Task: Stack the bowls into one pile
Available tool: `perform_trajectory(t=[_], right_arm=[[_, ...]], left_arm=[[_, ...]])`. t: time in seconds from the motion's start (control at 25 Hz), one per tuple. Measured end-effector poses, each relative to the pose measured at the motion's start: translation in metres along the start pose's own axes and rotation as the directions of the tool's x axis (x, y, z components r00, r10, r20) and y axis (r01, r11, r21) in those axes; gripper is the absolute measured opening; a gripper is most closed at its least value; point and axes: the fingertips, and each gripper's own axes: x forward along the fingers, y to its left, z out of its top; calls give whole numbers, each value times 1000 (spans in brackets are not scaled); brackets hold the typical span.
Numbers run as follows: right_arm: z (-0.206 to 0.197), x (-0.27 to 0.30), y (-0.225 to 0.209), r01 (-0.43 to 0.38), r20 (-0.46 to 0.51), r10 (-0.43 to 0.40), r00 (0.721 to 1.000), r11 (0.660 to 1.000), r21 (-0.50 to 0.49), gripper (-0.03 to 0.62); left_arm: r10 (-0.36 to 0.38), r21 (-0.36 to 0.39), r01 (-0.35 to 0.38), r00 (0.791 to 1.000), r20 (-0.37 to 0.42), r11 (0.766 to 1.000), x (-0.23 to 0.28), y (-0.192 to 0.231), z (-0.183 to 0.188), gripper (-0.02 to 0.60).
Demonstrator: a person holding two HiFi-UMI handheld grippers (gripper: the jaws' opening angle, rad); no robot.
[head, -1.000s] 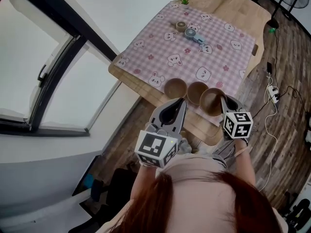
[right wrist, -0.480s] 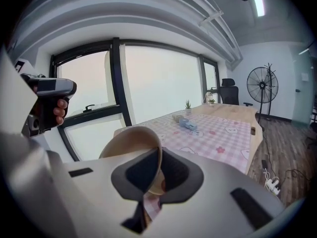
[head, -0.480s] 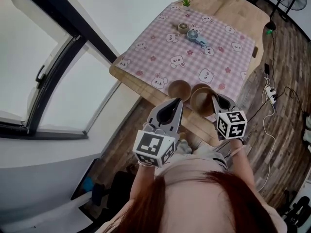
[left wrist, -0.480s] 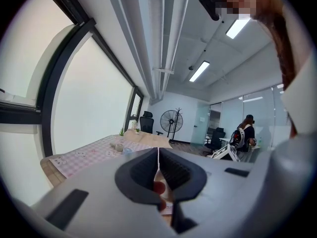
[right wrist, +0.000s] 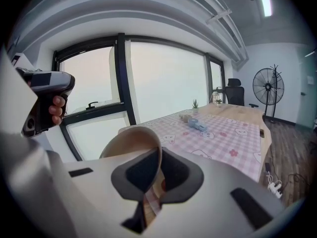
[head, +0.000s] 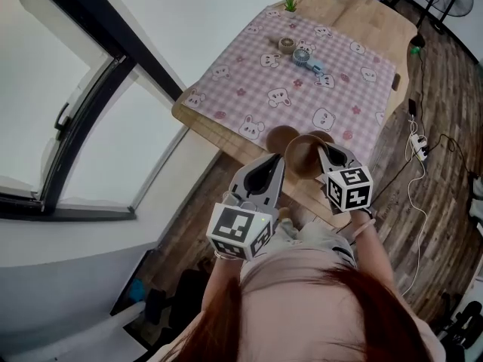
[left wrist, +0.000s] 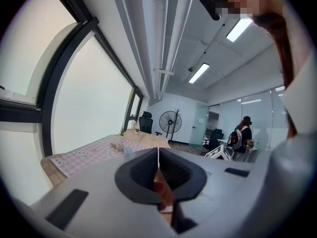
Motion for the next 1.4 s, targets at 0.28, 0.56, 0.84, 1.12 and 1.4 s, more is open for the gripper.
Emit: perform_trajectory(t=[0.28,0.56,0.84,1.12,1.4], right_arm=[[2,19,10,-25,-20,25,999,1000,-17,15],[1,37,13,-63,-47,62,997,998,-24,17],[-1,55,18,-116,-85,112,990,992,-46,20],[-5,78,22,-159,-125,150,981,985,-63,21],[-13,95,20,-175,-163,164,973,983,-59,25]], left_arm=[[15,-10,-15,1000,-6,1000,-3,7,-3,12],[50,-14,-50,999,-7,999,-4,10,-4,12],[98,-35,-98,995,-13,995,1,16,-4,12],[145,-59,-147,989,-23,987,4,25,-8,12],[183,-85,-185,983,-27,979,5,33,-11,12]])
